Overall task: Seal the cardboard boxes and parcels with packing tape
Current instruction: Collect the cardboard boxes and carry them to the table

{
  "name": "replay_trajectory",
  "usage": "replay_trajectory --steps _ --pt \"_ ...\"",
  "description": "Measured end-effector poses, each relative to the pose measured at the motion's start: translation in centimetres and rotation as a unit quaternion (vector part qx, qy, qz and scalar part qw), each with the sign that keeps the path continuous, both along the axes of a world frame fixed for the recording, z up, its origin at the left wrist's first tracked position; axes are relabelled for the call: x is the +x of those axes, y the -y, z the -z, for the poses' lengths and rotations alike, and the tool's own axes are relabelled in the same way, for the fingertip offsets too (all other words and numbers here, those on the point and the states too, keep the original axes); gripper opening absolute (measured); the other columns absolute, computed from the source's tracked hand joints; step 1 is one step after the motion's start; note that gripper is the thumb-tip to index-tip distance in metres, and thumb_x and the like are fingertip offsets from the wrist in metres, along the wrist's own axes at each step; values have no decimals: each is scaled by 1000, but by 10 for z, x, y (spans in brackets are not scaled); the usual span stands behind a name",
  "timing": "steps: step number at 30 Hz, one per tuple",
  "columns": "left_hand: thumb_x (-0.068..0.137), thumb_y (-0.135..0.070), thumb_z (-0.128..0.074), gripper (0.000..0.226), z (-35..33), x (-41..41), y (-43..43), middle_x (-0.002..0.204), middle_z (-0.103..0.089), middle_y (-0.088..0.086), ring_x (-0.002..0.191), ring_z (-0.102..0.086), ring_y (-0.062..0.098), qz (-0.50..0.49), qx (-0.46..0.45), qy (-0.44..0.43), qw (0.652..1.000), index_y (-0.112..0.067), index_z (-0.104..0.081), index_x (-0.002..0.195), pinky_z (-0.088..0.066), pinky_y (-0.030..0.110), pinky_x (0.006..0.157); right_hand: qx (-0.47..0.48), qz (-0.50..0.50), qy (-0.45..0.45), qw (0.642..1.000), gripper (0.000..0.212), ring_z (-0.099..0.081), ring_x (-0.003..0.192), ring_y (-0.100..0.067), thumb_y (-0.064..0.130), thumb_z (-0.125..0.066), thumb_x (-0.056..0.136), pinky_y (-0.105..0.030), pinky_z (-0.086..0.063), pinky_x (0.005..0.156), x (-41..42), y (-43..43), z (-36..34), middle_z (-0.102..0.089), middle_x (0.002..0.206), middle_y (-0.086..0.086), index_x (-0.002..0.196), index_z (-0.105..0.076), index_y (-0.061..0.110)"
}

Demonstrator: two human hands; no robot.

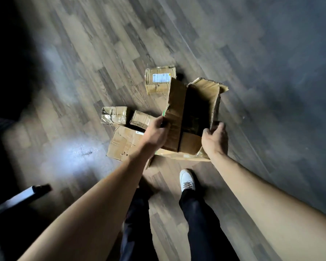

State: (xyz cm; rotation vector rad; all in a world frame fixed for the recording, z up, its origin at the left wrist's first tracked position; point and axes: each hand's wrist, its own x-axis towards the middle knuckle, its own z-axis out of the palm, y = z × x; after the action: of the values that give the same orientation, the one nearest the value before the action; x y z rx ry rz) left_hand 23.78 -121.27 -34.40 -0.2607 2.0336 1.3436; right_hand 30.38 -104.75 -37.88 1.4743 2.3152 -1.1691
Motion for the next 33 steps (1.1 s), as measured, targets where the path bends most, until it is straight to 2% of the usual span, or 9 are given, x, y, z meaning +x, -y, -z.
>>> replay_trajectory --steps 4,7,9,13,15,18,21,25,33 --pt "90 -28 -57 13 -69 6 19 94 -68 1 85 -57 17 -33 33 -27 999 -24 -67 97 -47 38 79 -12 -75 -43 996 39 -56 117 -40 22 -57 92 -42 -43 93 -17 2 -63 -58 128 -23 127 -48 6" --pt "97 -21 -59 6 -119 12 42 90 -65 2 82 -54 19 -61 54 -46 996 -18 -64 97 -45 29 69 -23 -121 -60 991 42 -57 116 -38 30 -60 90 -42 -45 92 -33 14 -105 -60 127 -20 125 -50 10" --pt "100 -15 -57 8 -144 20 60 96 -66 1 86 -57 14 -69 58 -70 993 -19 -62 105 -45 21 72 -34 -139 -71 987 46 -58 115 -37 35 -63 87 -40 -45 92 -40 28 -131 -61 126 -18 125 -51 12" --pt "99 -8 -57 32 -185 46 101 115 -64 -2 87 -64 -4 -61 76 -97 990 -20 -54 129 -49 12 74 -78 -190 -83 975 63 -57 114 -35 45 -68 78 -41 -47 94 -45 73 -171 -58 126 -13 130 -46 17" --pt "98 -14 -61 42 -201 61 123 128 -62 -2 102 -65 2 -64 72 -105 990 -27 -47 136 -51 15 82 -100 -213 -90 968 71 -58 113 -35 52 -66 67 -42 -48 95 -46 101 -187 -58 123 -11 127 -44 19" --pt "84 -52 -71 65 -219 82 166 145 -52 -7 130 -52 10 -59 32 -113 991 -41 -43 142 -46 34 108 -86 -278 -89 952 65 -59 111 -33 47 -69 75 -40 -49 92 -45 147 -214 -60 122 -9 129 -47 18" --pt "71 -75 -67 96 -239 107 212 159 -28 -10 143 -33 10 -51 -32 -128 990 -48 -24 152 -33 42 118 -75 -334 -100 934 64 -59 113 -32 48 -69 80 -38 -49 91 -40 200 -237 -59 125 -9 131 -47 16" --pt "77 -63 -66 95 -257 145 274 160 -10 -11 145 -23 18 -65 -70 -144 985 -51 -11 153 -31 45 119 -105 -384 -113 910 65 -58 112 -32 48 -68 82 -40 -49 94 -20 281 -261 -59 127 -8 132 -45 14" --pt "73 -48 -83 116 -284 238 409 158 -21 10 145 -23 24 -87 -219 -271 933 -30 -7 158 -21 30 118 -146 -485 -89 857 78 -50 127 -33 55 -64 87 -35 -41 96 45 437 -314 -48 142 -14 142 -35 9"
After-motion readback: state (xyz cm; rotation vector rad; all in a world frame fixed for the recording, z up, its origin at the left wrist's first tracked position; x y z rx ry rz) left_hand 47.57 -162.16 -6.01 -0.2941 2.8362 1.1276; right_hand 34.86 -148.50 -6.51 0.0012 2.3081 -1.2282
